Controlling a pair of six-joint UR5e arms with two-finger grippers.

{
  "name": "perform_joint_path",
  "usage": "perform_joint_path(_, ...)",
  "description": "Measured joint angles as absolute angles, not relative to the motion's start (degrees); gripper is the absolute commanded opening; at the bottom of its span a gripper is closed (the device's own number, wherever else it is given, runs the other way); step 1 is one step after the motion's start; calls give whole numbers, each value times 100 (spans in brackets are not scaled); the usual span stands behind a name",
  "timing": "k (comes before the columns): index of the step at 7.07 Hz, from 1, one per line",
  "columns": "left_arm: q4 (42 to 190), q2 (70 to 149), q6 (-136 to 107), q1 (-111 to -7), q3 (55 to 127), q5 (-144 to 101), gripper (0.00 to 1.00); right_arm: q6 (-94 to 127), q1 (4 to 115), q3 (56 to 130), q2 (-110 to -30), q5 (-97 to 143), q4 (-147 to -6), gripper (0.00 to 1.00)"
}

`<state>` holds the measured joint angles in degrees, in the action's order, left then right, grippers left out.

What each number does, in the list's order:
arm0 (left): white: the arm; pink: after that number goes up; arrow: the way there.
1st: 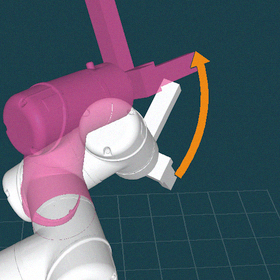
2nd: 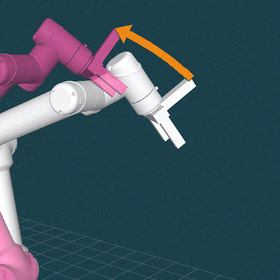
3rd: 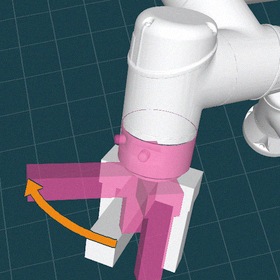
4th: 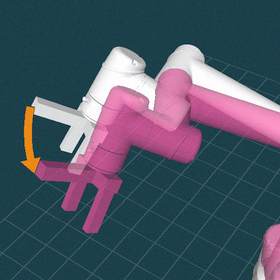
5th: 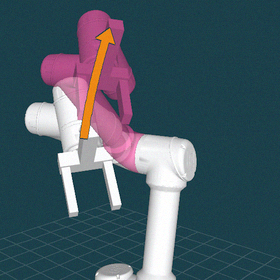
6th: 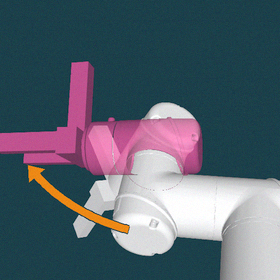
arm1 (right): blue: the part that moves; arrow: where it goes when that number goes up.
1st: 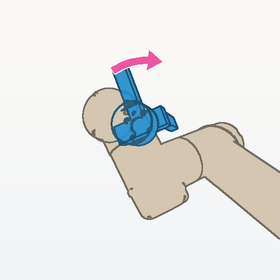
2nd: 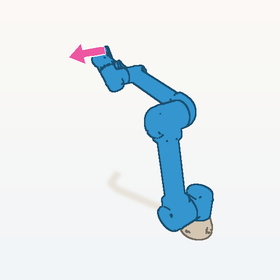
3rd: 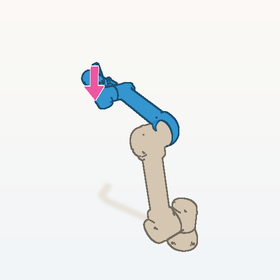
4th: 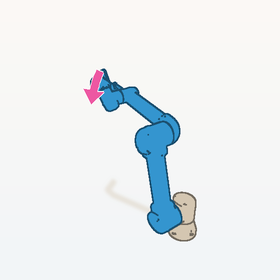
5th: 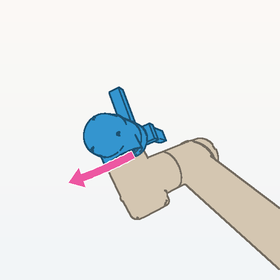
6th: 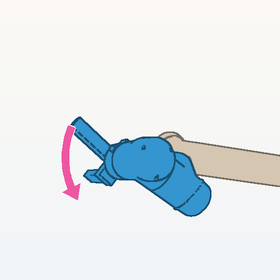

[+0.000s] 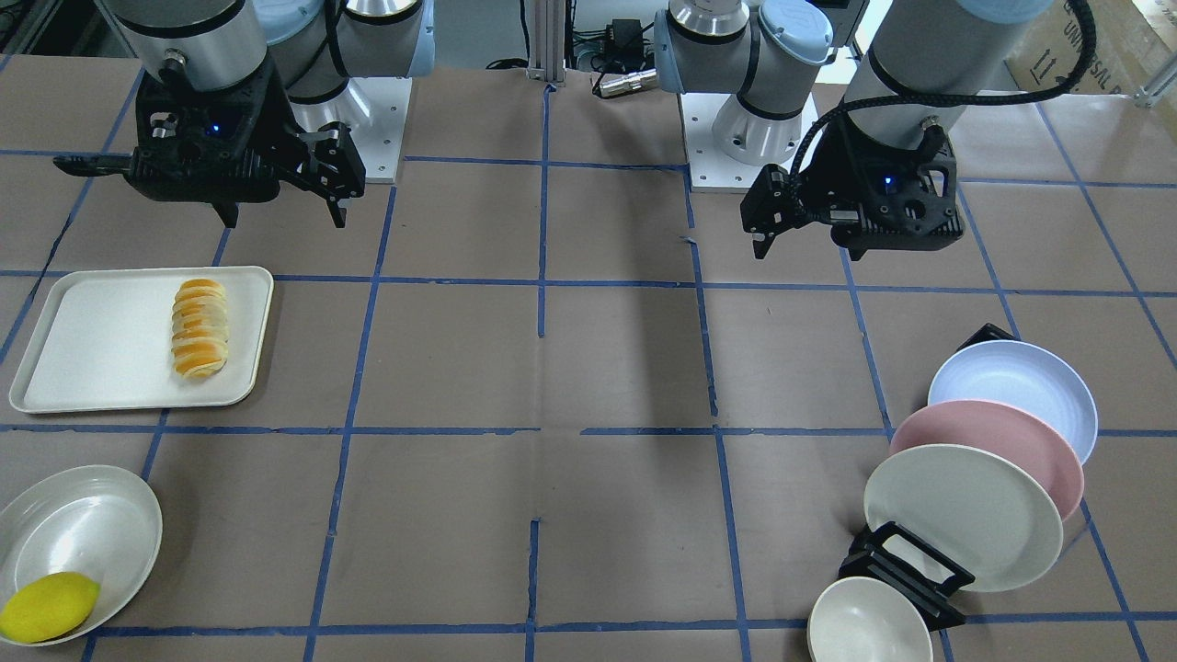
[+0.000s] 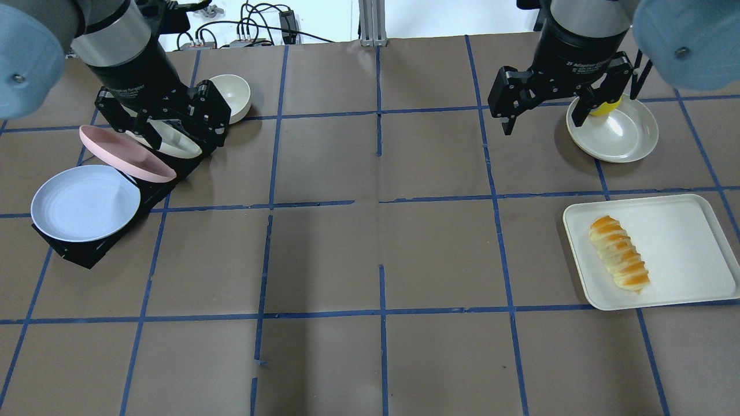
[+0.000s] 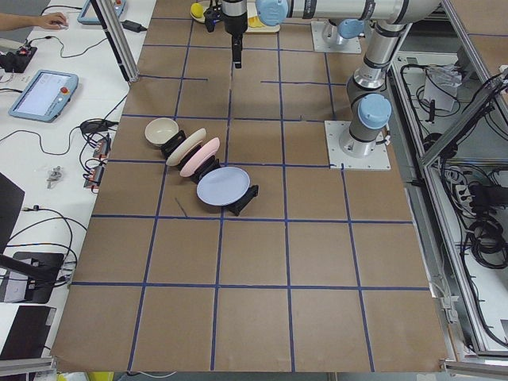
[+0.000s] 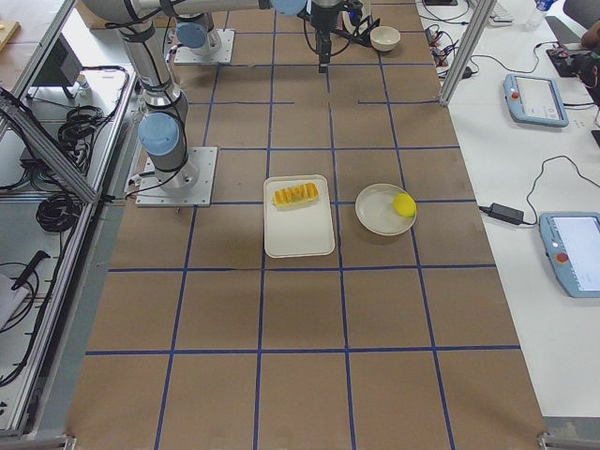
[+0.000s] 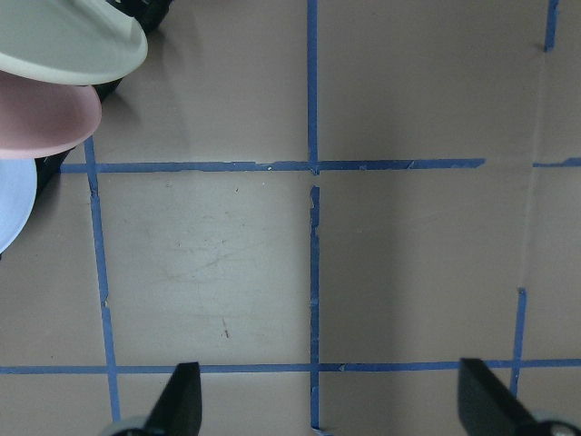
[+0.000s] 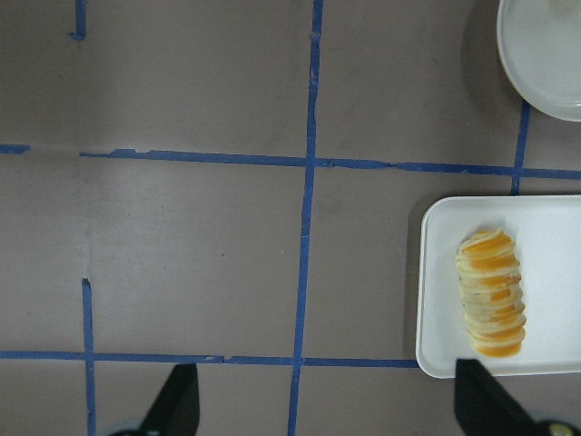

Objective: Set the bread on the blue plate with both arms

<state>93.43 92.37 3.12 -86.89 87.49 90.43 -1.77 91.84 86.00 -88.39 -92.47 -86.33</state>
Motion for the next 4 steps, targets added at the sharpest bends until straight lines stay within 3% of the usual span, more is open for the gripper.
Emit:
perform_joint_path(2, 9617, 9233, 1214, -7747, 8753, 9029, 100, -1574, 8271, 9052, -8844, -9276, -9010, 93)
perform_joint_path(4, 10174, 9301, 2350, -6503, 8723, 8964, 100, -3138, 7265, 10096, -8948, -9302, -9793, 95)
